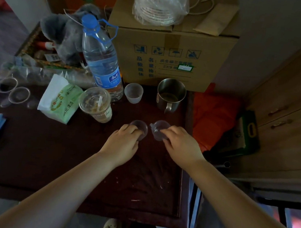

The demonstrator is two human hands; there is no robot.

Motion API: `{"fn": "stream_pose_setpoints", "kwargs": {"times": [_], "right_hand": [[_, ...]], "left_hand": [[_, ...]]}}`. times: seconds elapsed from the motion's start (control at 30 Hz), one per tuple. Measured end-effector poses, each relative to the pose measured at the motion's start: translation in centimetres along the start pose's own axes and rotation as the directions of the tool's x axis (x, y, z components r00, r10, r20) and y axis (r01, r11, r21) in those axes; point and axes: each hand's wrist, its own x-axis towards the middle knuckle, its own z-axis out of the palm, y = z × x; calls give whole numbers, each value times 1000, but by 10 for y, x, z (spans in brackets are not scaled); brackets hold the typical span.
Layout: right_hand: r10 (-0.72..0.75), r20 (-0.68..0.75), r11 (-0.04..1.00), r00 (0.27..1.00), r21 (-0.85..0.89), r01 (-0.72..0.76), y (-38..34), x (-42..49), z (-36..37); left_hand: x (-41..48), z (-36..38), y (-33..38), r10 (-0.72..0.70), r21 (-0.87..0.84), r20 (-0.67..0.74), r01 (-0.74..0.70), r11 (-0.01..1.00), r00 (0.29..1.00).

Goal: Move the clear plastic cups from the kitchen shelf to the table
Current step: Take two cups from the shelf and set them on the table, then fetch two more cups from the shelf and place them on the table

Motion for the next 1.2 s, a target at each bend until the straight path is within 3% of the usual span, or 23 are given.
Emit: {"fn": "stream_pose_setpoints", "kwargs": {"times": [0.23,0.47,0.83,1.2], "right_hand": [[113,-173,993,978,-23,-119,-37,-27,-41],[288,-404,936,868,-74,-345,-107,-85,-87],[483,-692,724,537,-30,-689,-216,-234,-153],[534,-801,515,269,56,-856,-287,-392,-168]], "left_hand": [[-10,-49,12,201,15,-93,-200,980,975],[-27,-113,48,477,34,-144,-477,878,867],[-97,-189,139,783,41,-132,-786,616,607],[-210,-201,274,947,4,-135,-956,294,291]]}}
